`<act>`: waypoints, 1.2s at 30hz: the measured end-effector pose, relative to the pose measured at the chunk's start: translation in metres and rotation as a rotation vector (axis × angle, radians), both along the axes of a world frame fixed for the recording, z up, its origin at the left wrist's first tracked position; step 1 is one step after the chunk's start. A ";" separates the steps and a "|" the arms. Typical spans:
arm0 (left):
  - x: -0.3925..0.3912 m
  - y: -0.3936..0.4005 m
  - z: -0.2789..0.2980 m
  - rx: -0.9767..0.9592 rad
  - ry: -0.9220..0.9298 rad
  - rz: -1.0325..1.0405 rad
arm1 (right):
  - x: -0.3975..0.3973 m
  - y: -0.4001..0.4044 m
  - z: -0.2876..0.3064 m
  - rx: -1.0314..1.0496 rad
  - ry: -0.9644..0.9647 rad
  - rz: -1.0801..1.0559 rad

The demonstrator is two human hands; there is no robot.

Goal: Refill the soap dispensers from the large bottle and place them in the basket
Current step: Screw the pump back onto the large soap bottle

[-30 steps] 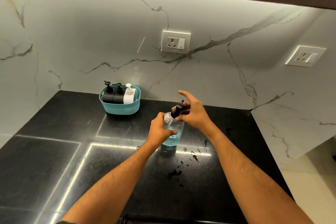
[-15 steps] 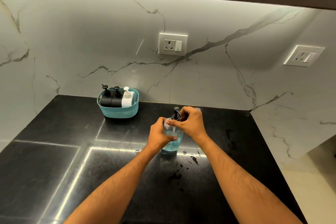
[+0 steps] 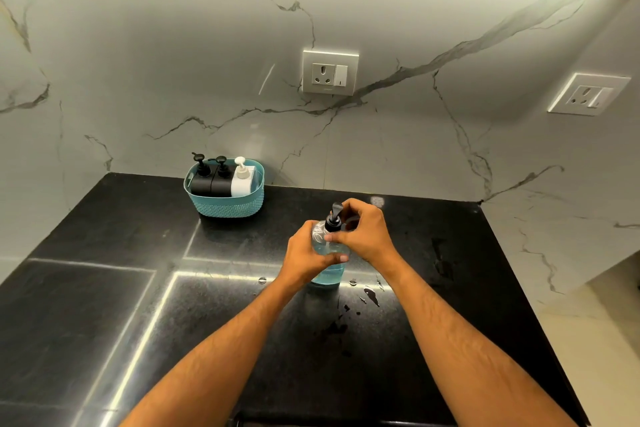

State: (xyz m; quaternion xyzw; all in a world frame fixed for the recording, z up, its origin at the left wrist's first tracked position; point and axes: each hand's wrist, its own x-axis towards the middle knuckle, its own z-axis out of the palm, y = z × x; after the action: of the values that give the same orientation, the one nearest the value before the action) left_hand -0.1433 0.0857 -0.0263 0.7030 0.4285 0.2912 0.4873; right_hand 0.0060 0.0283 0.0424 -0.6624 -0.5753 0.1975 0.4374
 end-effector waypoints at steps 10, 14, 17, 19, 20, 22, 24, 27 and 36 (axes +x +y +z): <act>0.000 -0.003 0.010 0.048 -0.025 0.000 | 0.001 -0.006 0.004 -0.008 0.027 0.021; 0.002 -0.003 0.009 0.091 -0.049 0.002 | -0.003 -0.006 0.010 0.011 0.017 -0.045; 0.002 -0.002 0.014 0.111 -0.062 0.011 | -0.005 -0.007 0.017 0.027 0.041 -0.004; 0.001 0.000 0.018 0.125 -0.064 0.020 | -0.001 -0.009 0.021 0.049 0.062 0.039; 0.000 0.001 0.021 0.137 -0.064 0.029 | 0.001 -0.010 0.022 0.068 0.074 0.047; -0.001 0.003 0.027 0.160 -0.072 0.031 | 0.002 -0.012 0.024 0.099 0.083 0.038; 0.000 0.003 0.034 0.173 -0.075 0.011 | -0.001 -0.013 0.029 0.112 0.059 0.006; 0.002 0.003 0.041 0.182 -0.071 0.007 | -0.001 -0.011 0.036 0.109 0.053 -0.011; 0.006 -0.003 0.054 0.207 -0.061 0.022 | -0.001 -0.014 0.047 0.118 0.033 -0.059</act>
State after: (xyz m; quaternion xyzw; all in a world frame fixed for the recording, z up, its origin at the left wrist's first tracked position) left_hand -0.1370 0.0830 0.0273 0.7357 0.3887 0.3604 0.4216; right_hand 0.0049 0.0144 0.0898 -0.6489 -0.5586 0.1613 0.4908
